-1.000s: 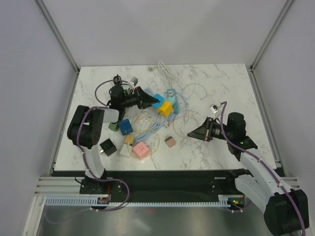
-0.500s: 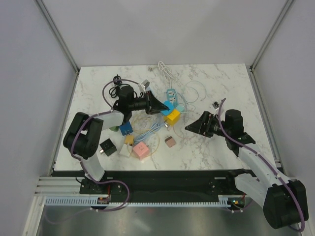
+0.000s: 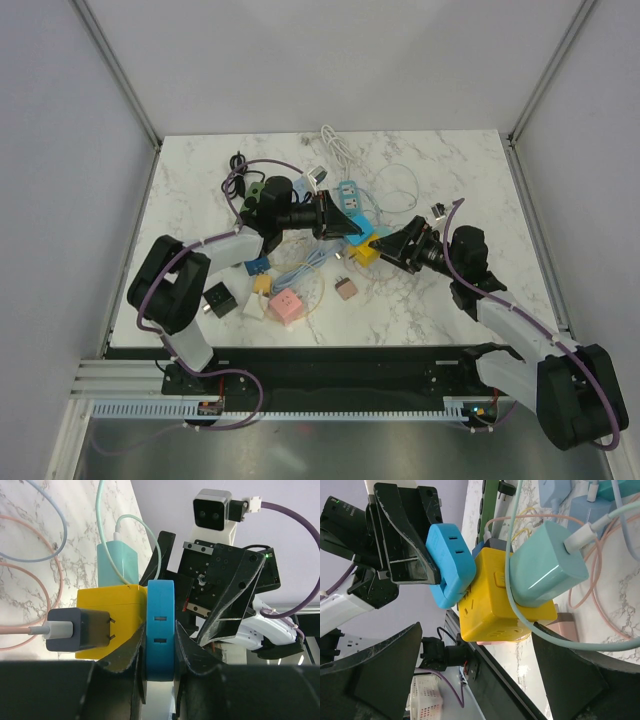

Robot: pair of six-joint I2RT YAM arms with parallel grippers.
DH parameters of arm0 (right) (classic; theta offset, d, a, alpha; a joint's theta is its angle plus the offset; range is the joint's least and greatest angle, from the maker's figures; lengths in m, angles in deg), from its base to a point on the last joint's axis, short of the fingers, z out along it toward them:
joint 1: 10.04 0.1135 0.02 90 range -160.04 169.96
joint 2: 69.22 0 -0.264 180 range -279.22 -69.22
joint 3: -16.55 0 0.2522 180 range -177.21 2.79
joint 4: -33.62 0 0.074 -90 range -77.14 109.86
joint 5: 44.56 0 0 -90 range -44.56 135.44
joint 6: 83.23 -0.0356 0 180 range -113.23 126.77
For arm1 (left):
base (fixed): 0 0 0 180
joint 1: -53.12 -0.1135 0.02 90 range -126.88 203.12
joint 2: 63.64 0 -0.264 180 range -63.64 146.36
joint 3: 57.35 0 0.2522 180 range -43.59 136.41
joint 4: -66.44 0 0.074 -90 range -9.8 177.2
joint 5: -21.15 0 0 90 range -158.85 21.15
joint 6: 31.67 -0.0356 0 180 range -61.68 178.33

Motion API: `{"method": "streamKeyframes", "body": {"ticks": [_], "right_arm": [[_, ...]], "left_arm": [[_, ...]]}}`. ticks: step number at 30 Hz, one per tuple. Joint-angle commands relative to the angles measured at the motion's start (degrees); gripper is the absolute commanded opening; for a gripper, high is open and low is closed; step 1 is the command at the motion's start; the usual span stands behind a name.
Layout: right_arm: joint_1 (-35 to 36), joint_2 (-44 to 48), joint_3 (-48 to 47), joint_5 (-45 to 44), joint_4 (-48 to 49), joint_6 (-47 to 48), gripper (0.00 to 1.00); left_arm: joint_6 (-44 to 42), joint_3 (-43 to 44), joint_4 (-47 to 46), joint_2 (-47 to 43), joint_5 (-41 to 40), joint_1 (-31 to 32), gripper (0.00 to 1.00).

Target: Pull the plug off the socket

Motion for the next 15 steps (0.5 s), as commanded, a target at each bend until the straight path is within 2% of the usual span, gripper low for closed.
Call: {"method": "streamKeyframes", "body": {"ticks": [1, 7, 15], "right_arm": [[0.4, 1.4, 0.1, -2.5, 0.6, 0.3, 0.98], [0.4, 2.8, 2.4, -3.5, 0.1, 0.1, 0.98], [0.6, -1.4, 4.5, -2.7, 12.5, -3.7, 0.94]], "left_arm": [[-2.3, 3.5, -1.6, -4.0, -0.3, 0.3, 0.02], [-2.2, 4.0, -1.1, -4.7, -0.3, 0.9, 0.02], [-1.9, 4.1, -0.8, -6.1, -0.2, 2.0, 0.02]]}}
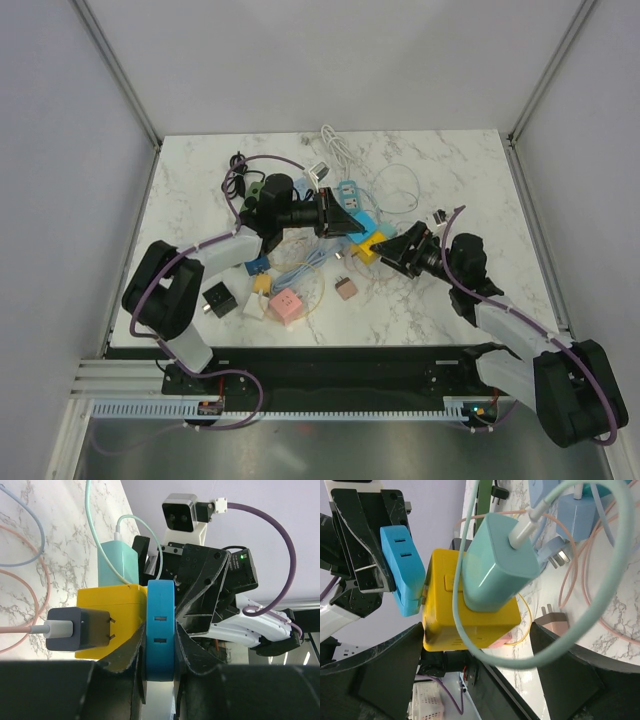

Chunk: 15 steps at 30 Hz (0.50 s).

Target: Pull the plug off the socket

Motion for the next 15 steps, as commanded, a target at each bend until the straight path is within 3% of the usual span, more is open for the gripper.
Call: {"method": "streamKeyframes", "body": {"ticks": [1, 8, 11, 12, 15], "right_arm": [[0.5, -1.8, 0.5, -0.3, 9.5, -2.6, 0.94], [2.4, -4.6, 1.8, -1.2, 17.3, -6.6, 0.86], [3.1, -3.7, 2.6, -2.6, 16.8, -6.5, 0.71], [3.1, -3.4, 2.7, -3.2, 15.7, -6.1, 0.5], [3.0, -1.0, 2.8, -7.6, 6.9, -2.9, 0.0]], "left_arm": [[-1.2, 2.9, -3.0, -3.6, 0.8, 0.9, 0.02], [-1.1, 3.5, -2.9, -2.8, 0.0, 2.8, 0.02], [-1.0, 4.0, -2.9, -2.4, 0.0, 3.1, 0.02], [-0.9, 4.0, -2.9, -2.5, 0.0, 3.1, 0.02], [-0.9, 3.9, -2.9, -2.7, 0.0, 3.1, 0.02]]}}
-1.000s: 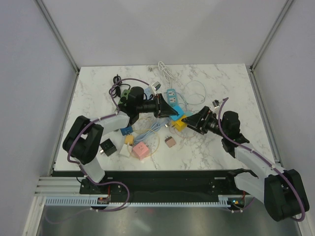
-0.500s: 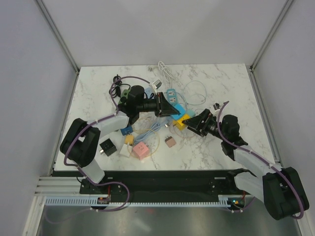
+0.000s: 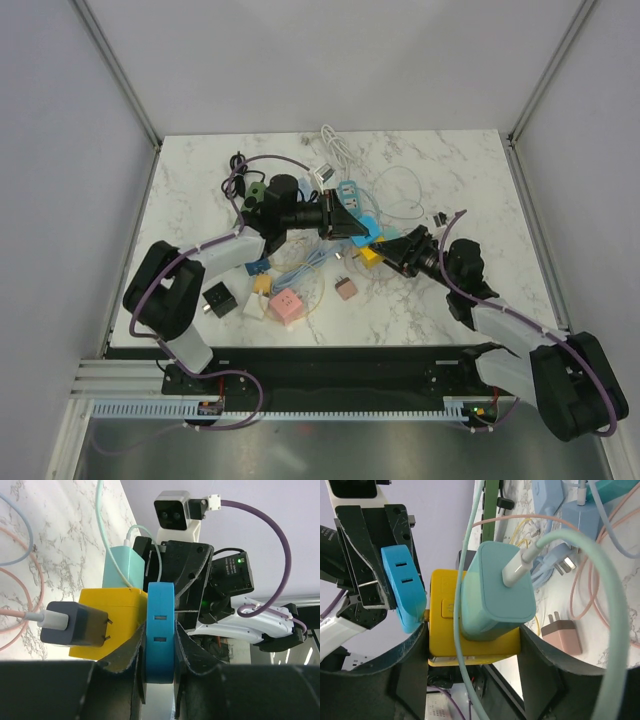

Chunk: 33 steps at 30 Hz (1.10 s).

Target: Pull the plug off the socket

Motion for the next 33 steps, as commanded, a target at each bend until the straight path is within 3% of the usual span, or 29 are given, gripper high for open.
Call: {"method": "streamKeyframes", "body": {"ticks": [1, 2, 4, 8, 13, 17, 19, 21, 31, 33], "right_arm": [[0.9, 3.3, -0.8, -6.1, -7.4, 5.9, 0.0], [0.9, 4.9, -1.5, -11.6, -17.9, 7.4, 0.0], [0.8, 6.5, -2.5, -15.9, -27.8, 9.7, 0.0], [0.7, 6.3, -3.3, -20.3, -34.4, 11.4, 0.0], [0.6, 9.1, -1.7, -15.8, -27.9, 11.5, 0.0], [0.5, 12.9, -5.9, -13.2, -32.9, 19.0, 0.0], [0.3, 15.0, -7.3, -11.6, -33.6, 22.7, 0.0], [0.2, 15.8, -7.9, -7.3, -33.8, 24.9, 0.0], [0.3, 20.7, -6.0, 9.3, -21.6, 27.2, 0.0], [0.2, 21.2, -6.3, 10.0, -22.2, 28.4, 0.0]], "left_arm": [[-0.5, 2.8, -3.7, -2.9, 0.3, 1.3, 0.02], [-1.2, 2.8, -2.8, -3.5, 0.2, 1.3, 0.02], [-3.4, 2.9, -0.4, -4.6, -1.1, 1.4, 0.02], [-10.3, 2.8, 5.9, -7.8, -3.5, 1.3, 0.02], [-13.0, 1.9, 13.7, -10.3, -5.4, 0.5, 0.02], [-16.8, -1.2, 20.9, -12.9, -10.8, -1.6, 0.03], [-17.6, -2.9, 23.2, -13.3, -12.6, -3.1, 0.08], [-18.4, -3.7, 25.7, -13.2, -13.4, -4.0, 0.21], [-18.1, -7.0, 26.7, -8.7, -15.6, -6.0, 0.4], [-18.0, -7.2, 26.7, -8.8, -15.7, -6.2, 0.5]]}}
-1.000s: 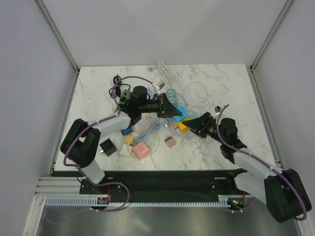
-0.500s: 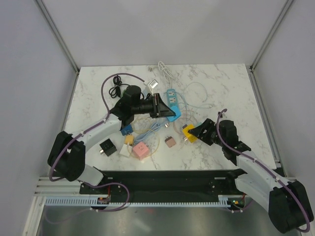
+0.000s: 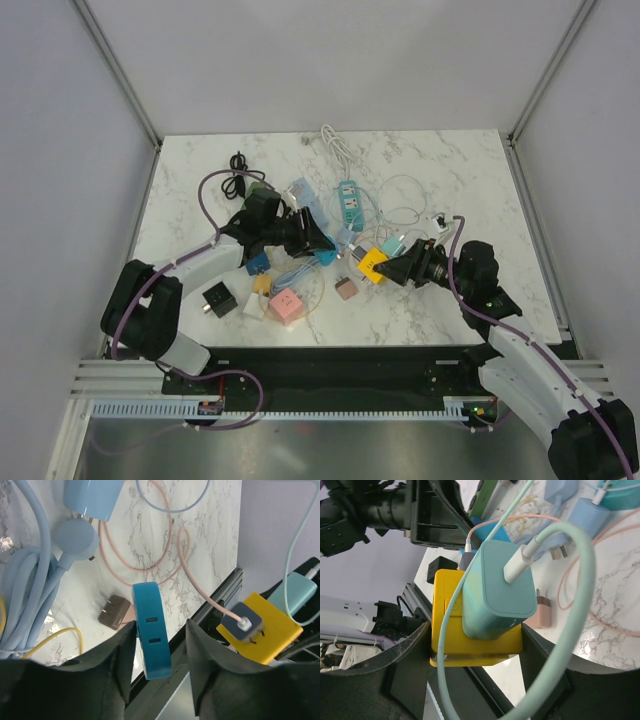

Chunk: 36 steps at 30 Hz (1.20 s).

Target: Pull the plug off the socket

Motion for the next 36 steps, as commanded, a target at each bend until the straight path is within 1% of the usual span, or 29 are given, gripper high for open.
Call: {"method": "streamKeyframes", "body": {"ticks": [1, 2, 5, 9, 10, 12, 13, 15, 16, 17, 18, 19, 22, 25, 30, 36], "right_arm": [[0.0, 2.1, -1.5, 6.3, 6.4, 3.1, 0.0], [0.0, 2.1, -1.6, 6.2, 6.3, 3.5, 0.0], [-0.1, 1.5, -1.8, 6.0, 6.5, 3.1, 0.0], [0.0, 0.0, -1.3, 5.4, 11.2, -1.0, 0.0], [0.0, -0.9, -1.4, 5.4, 12.9, -1.8, 0.0], [0.0, -2.5, -1.1, 5.8, 16.9, -4.6, 0.0], [0.0, -3.1, -1.0, 6.1, 18.4, -5.5, 0.0], [0.0, -3.9, -0.3, 6.8, 21.4, -7.5, 0.0], [0.0, -4.7, -0.1, 6.9, 23.7, -9.2, 0.0], [0.0, -5.1, 0.3, 7.5, 25.4, -10.3, 0.0], [0.0, -5.4, 1.1, 7.7, 27.2, -11.4, 0.0], [0.0, -6.2, 1.5, 7.9, 30.8, -14.1, 0.0], [0.0, -7.4, 2.6, 8.6, 36.5, -17.5, 0.0], [0.1, -8.1, 3.3, 9.0, 39.5, -20.0, 0.0], [0.0, -7.9, 3.5, 9.0, 40.0, -20.9, 0.0], [0.0, -7.0, 4.0, 9.0, 39.8, -21.3, 0.0]], "left_arm": [[-2.0, -0.5, -0.5, -0.7, -1.2, -0.6, 0.53], [-2.0, -0.7, -0.5, -1.2, -1.3, -0.7, 0.61], [-2.5, -1.4, -0.9, -4.2, -1.1, -0.8, 0.73], [-3.1, -1.6, -0.9, -7.3, 1.9, -0.8, 0.79], [-2.6, -1.8, -3.8, -8.2, 3.0, -0.7, 0.8], [-1.2, -3.5, -6.6, -9.3, 6.3, -0.8, 0.79], [1.4, -4.4, -12.2, -9.8, 7.4, -0.8, 0.8], [4.8, -7.7, -18.5, -11.1, 10.7, -0.8, 0.8], [8.6, -8.7, -21.5, -11.4, 11.4, -0.7, 0.8], [10.4, -9.8, -27.5, -11.7, 11.8, -0.7, 0.8], [11.8, -11.5, -29.7, -11.8, 12.2, -0.5, 0.81], [13.3, -12.0, -31.1, -12.0, 11.8, -0.3, 0.81], [13.3, -12.8, -32.6, -13.1, 10.1, 0.4, 0.81], [13.6, -12.7, -34.4, -13.6, 8.6, 1.3, 0.81], [14.8, -10.4, -36.2, -11.0, 8.4, 3.5, 0.8], [20.2, -9.9, -43.1, -6.7, 8.3, 5.2, 0.7]]}}
